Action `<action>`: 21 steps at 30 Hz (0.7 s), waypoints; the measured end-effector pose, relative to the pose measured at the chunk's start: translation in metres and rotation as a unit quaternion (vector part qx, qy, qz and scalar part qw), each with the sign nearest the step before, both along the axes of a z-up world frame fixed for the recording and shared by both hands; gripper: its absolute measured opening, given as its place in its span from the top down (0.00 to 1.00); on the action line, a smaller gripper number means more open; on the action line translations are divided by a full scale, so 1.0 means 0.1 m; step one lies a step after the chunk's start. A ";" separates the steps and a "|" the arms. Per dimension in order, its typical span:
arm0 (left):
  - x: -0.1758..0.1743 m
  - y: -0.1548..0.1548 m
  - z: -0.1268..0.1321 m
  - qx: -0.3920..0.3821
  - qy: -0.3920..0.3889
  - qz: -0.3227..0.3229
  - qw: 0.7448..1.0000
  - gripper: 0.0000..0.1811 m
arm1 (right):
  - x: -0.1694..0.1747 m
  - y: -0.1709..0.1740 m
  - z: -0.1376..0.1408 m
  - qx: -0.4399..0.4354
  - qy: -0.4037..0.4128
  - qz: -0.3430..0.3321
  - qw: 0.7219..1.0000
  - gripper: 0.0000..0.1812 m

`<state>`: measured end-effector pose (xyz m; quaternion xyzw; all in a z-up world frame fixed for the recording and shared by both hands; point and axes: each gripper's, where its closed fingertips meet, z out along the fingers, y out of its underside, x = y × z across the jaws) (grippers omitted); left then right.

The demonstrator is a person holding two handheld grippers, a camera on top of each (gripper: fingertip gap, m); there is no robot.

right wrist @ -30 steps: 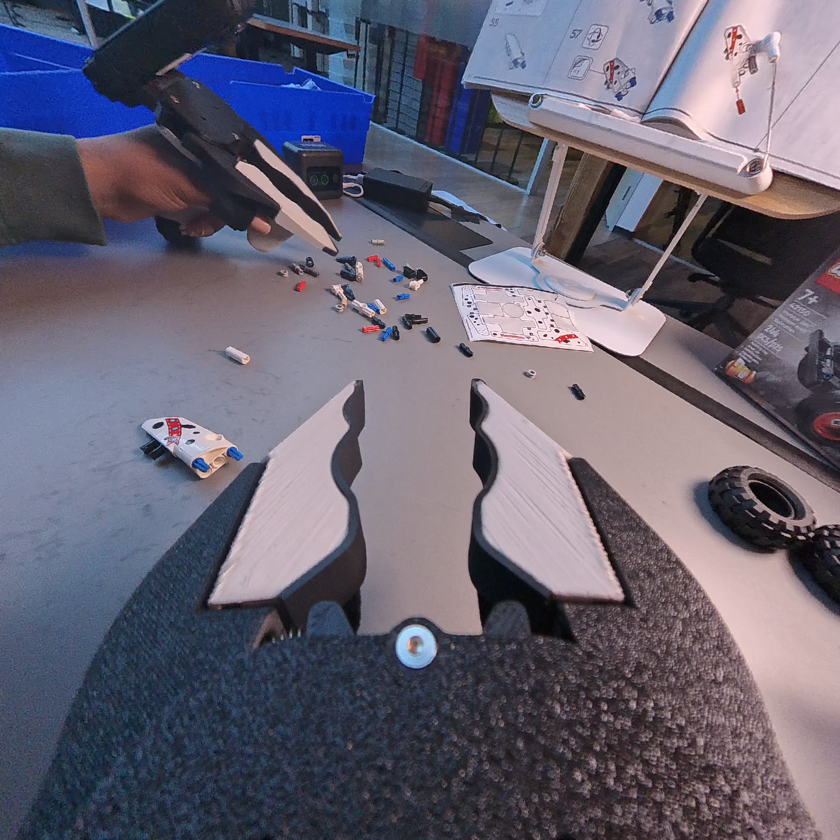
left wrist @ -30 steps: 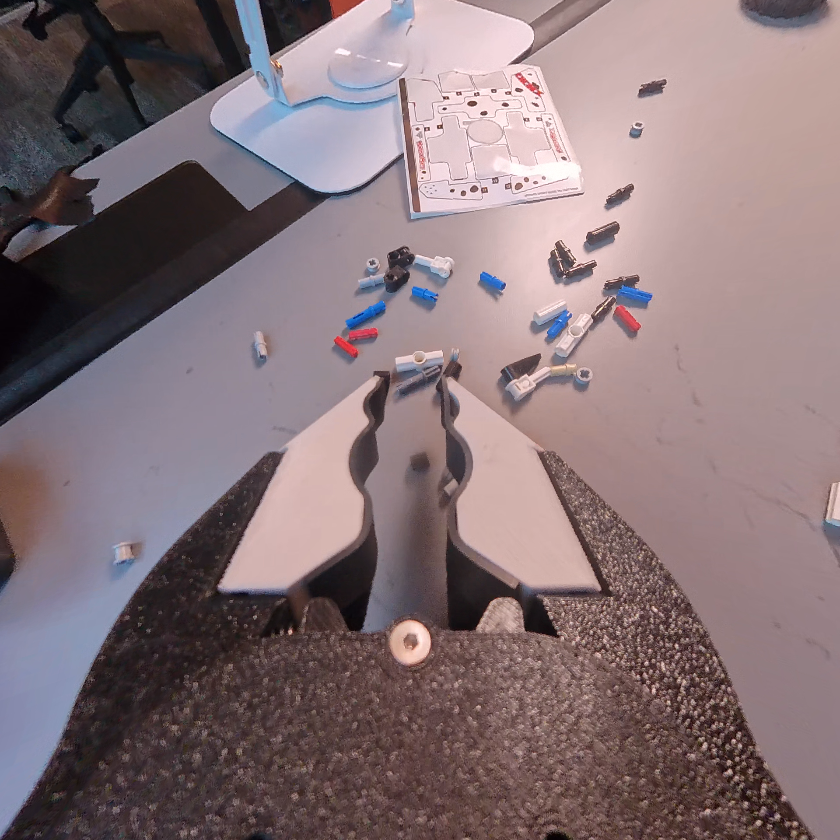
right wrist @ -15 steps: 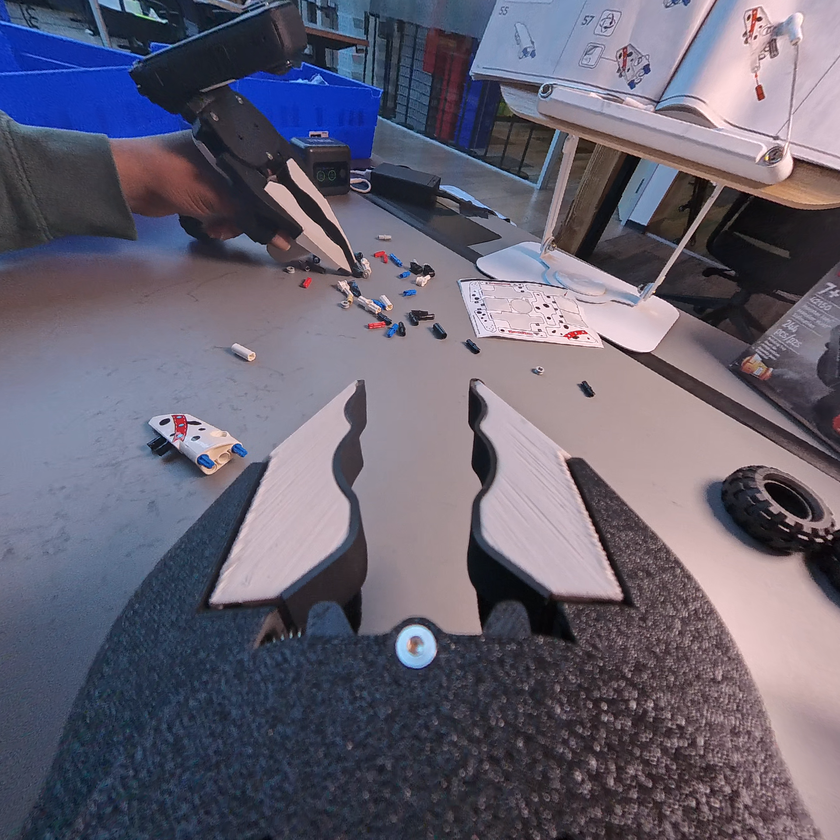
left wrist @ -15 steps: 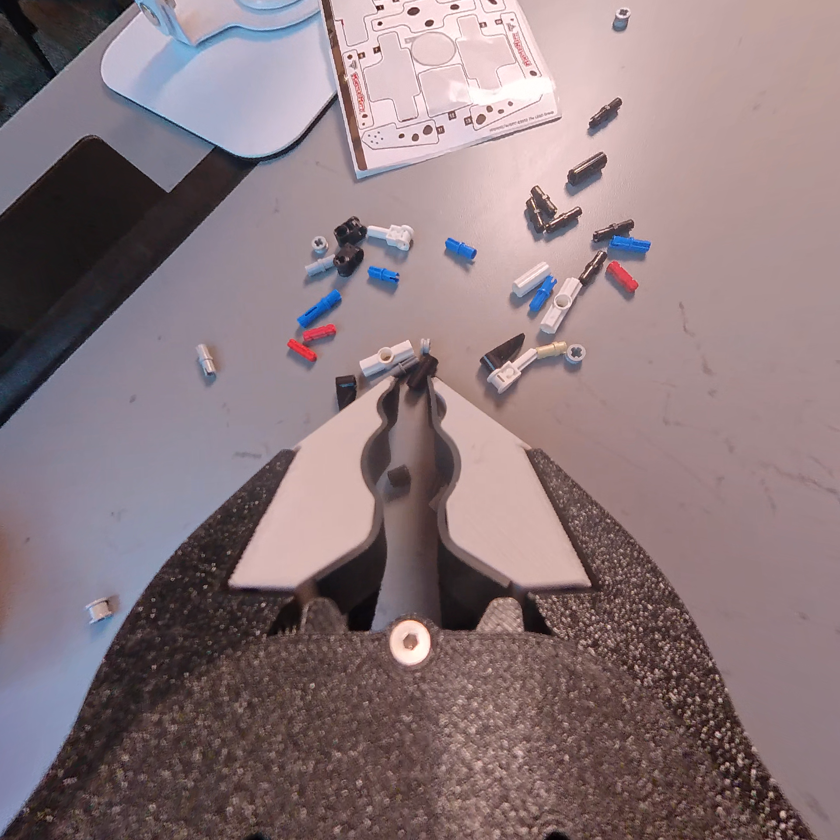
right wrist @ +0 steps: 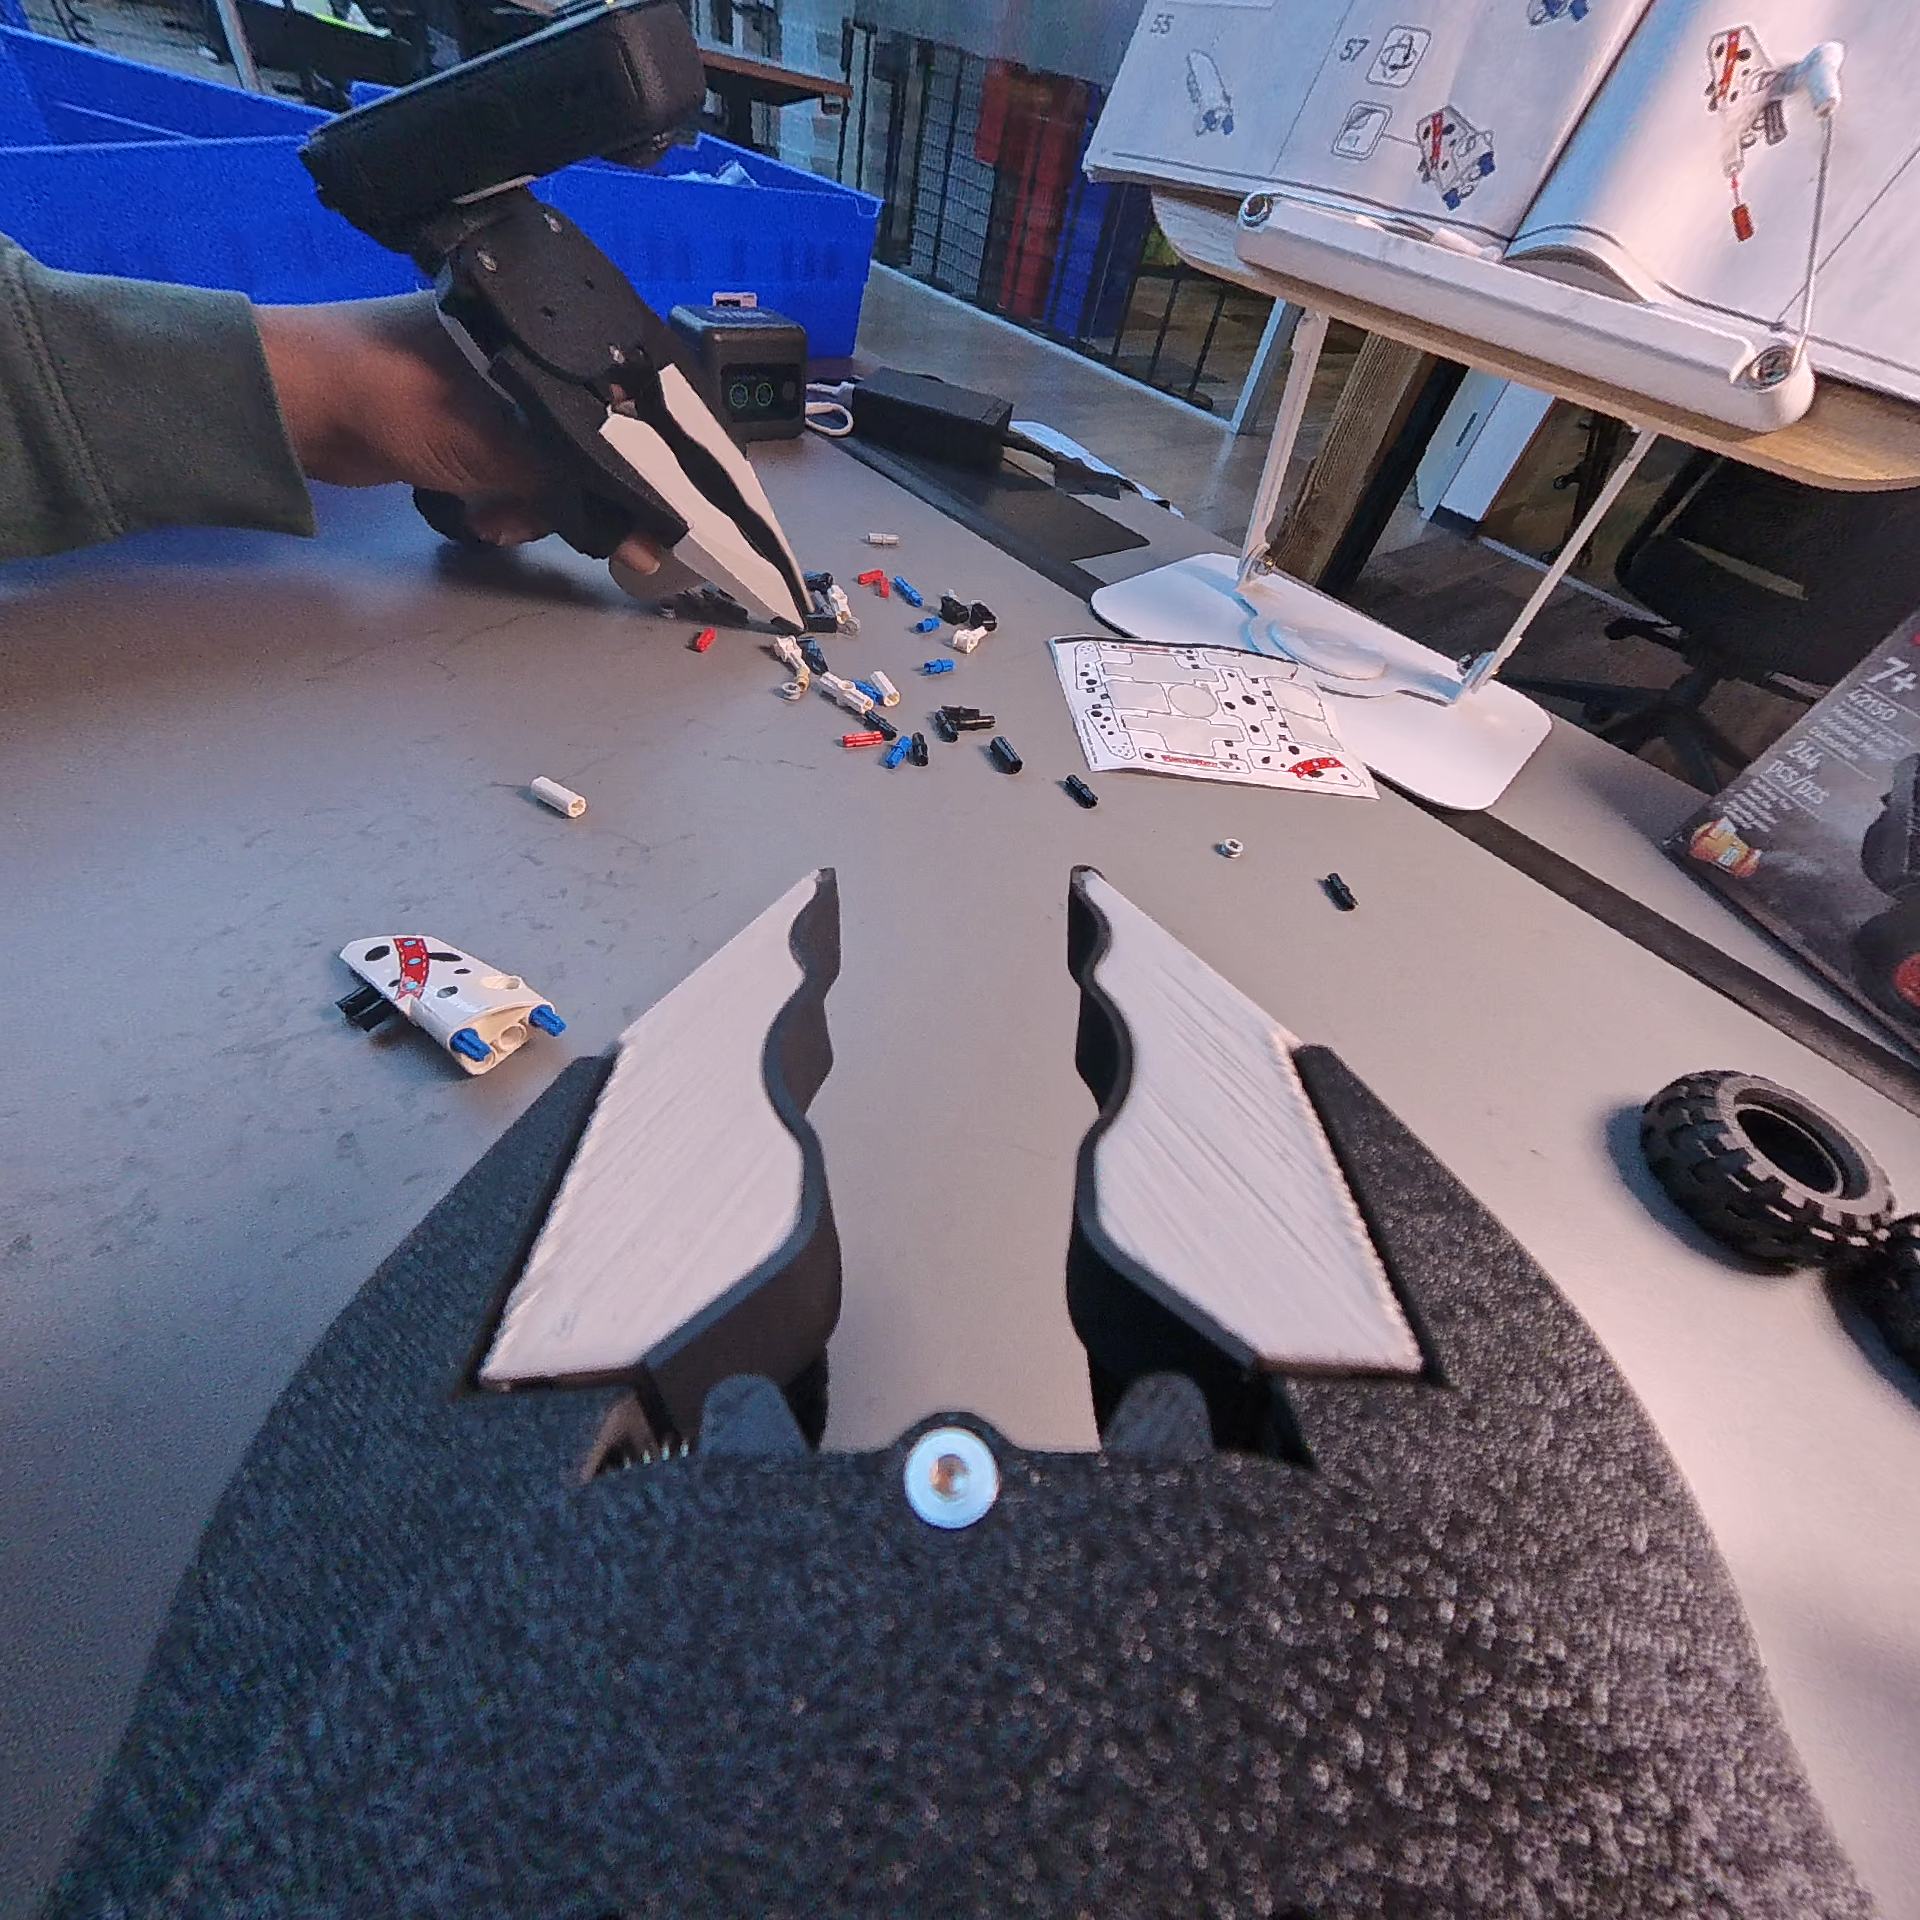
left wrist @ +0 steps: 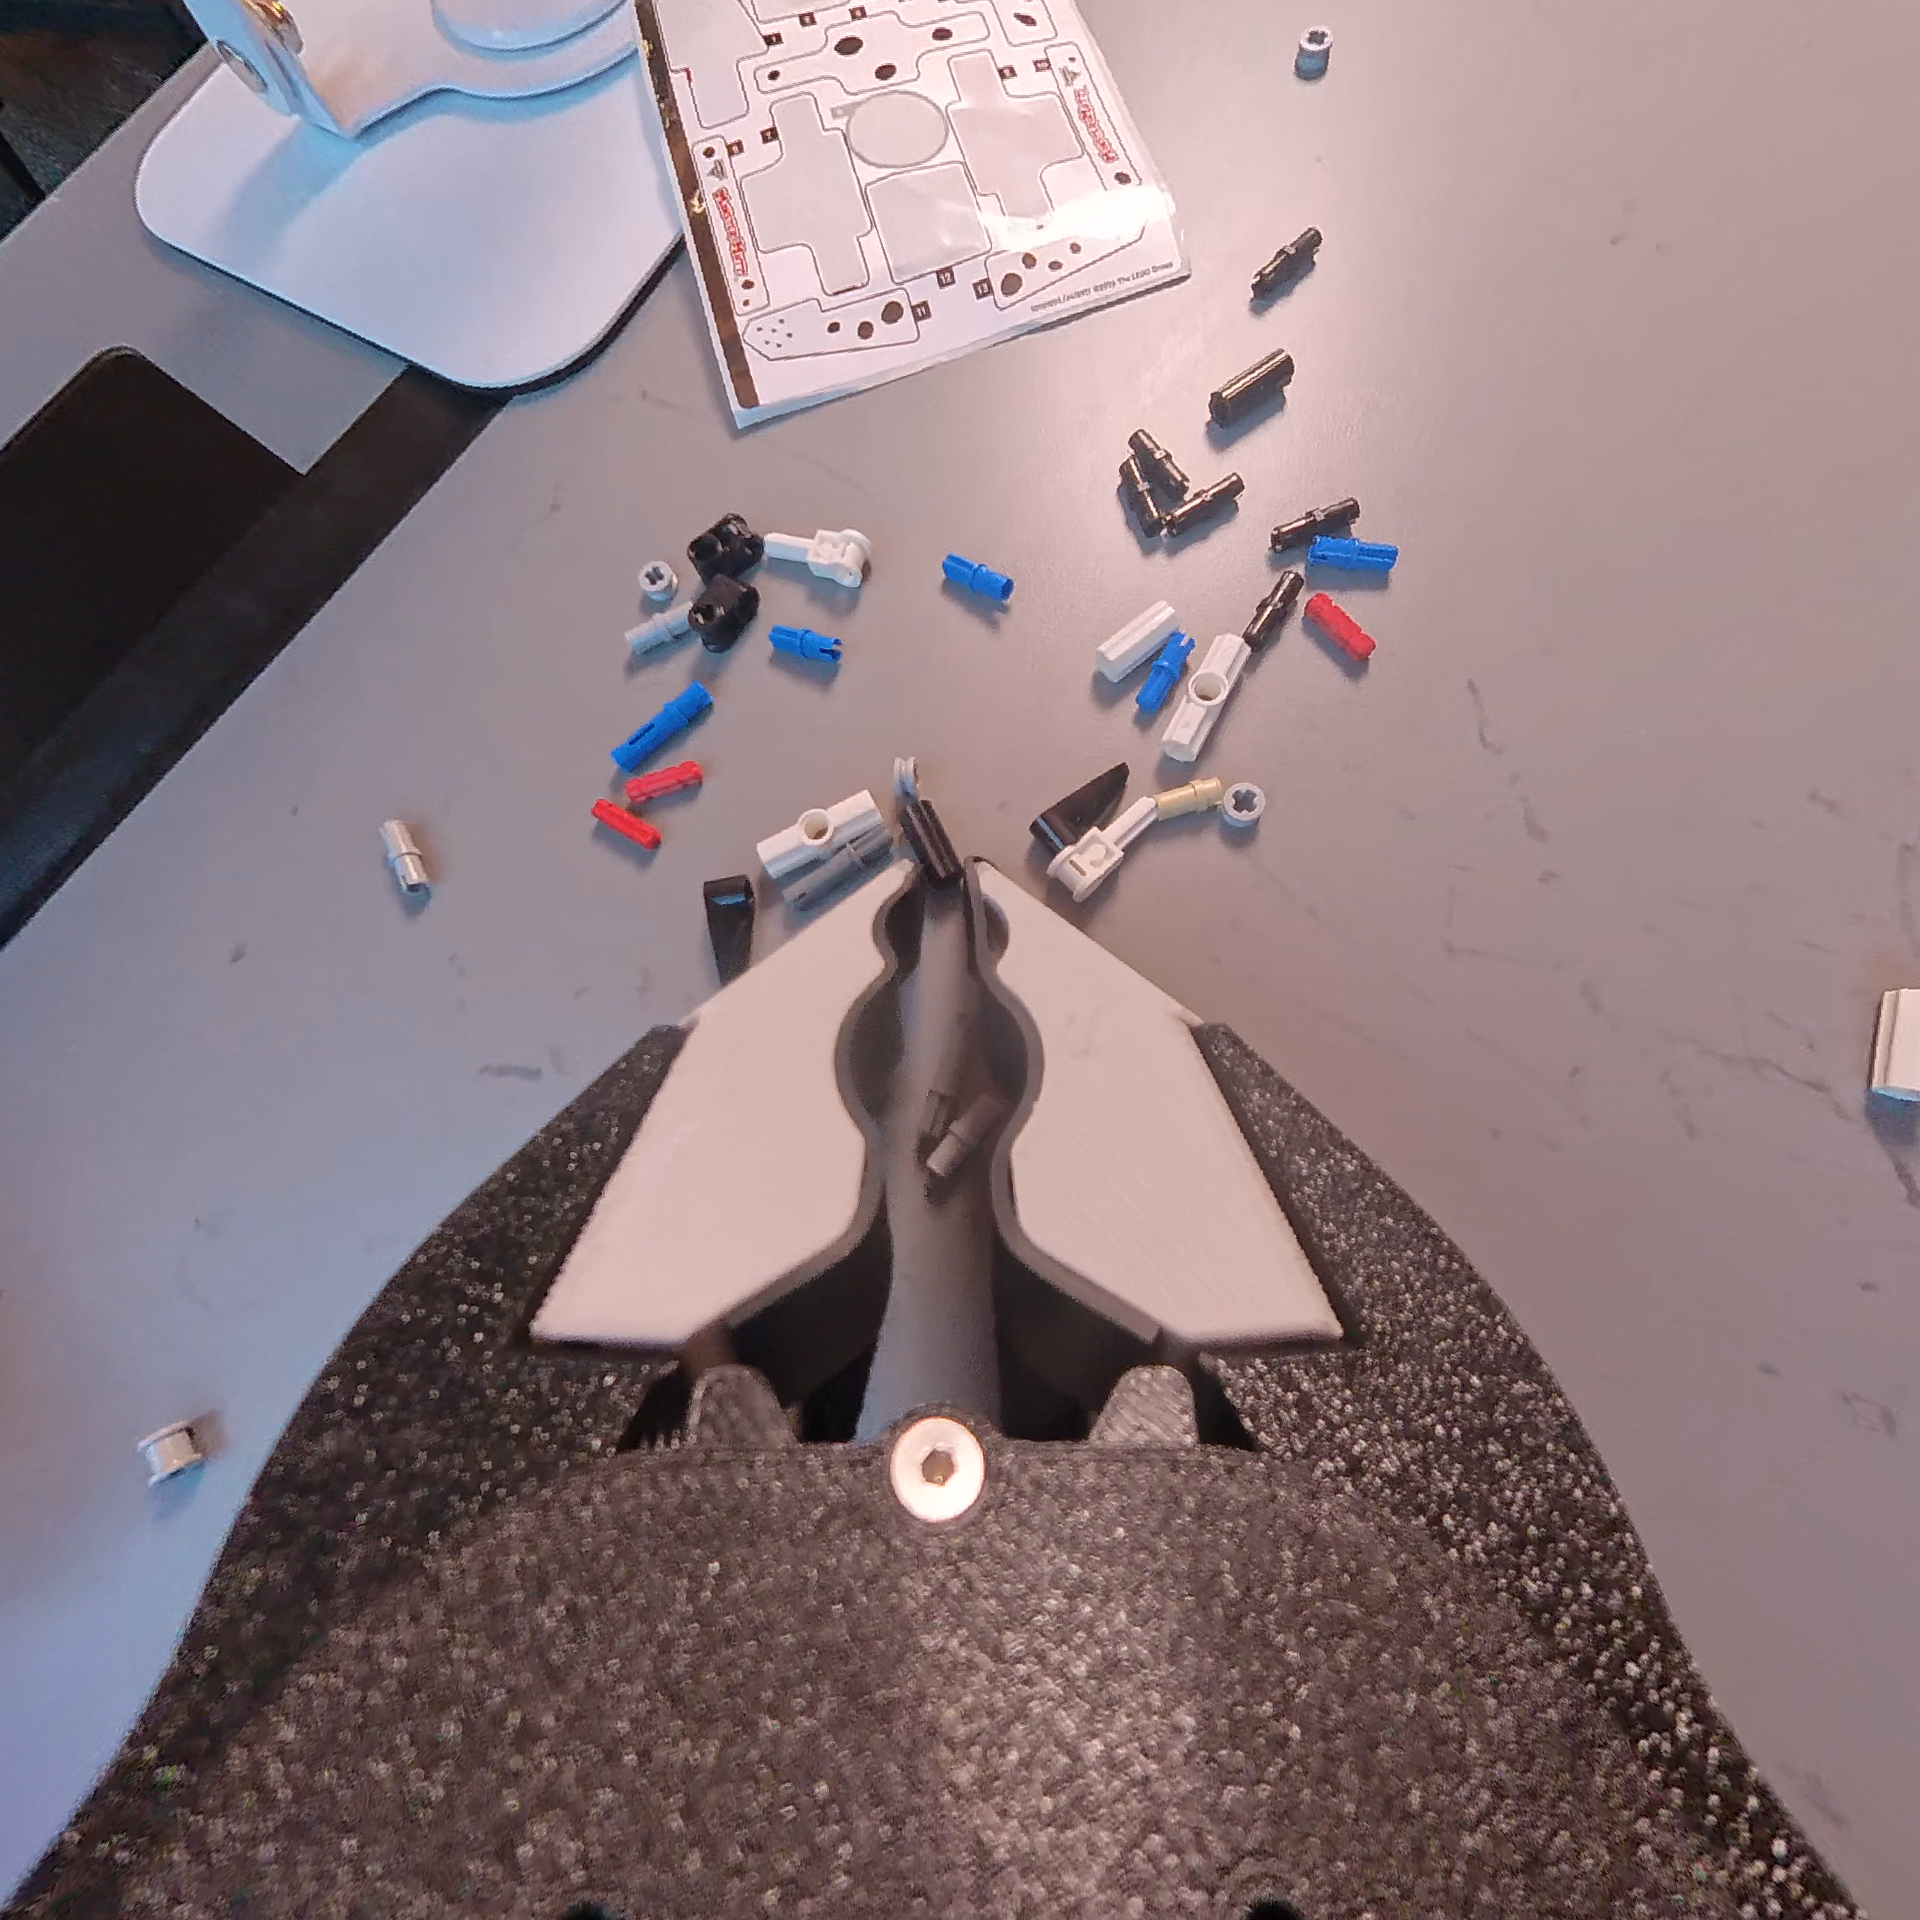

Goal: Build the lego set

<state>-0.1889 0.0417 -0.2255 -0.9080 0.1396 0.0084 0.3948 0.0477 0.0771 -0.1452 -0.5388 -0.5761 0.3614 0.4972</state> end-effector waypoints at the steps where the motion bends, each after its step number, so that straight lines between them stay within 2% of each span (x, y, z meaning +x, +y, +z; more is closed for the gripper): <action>1: 0.00 0.00 0.00 0.000 -0.001 0.000 1.000 0.96 | 0.00 0.00 0.00 0.000 0.000 0.000 1.000 0.76; 21: 0.03 -0.05 -0.01 -0.028 -0.092 0.007 0.995 0.96 | -0.02 -0.03 -0.05 0.006 -0.012 0.007 1.000 0.77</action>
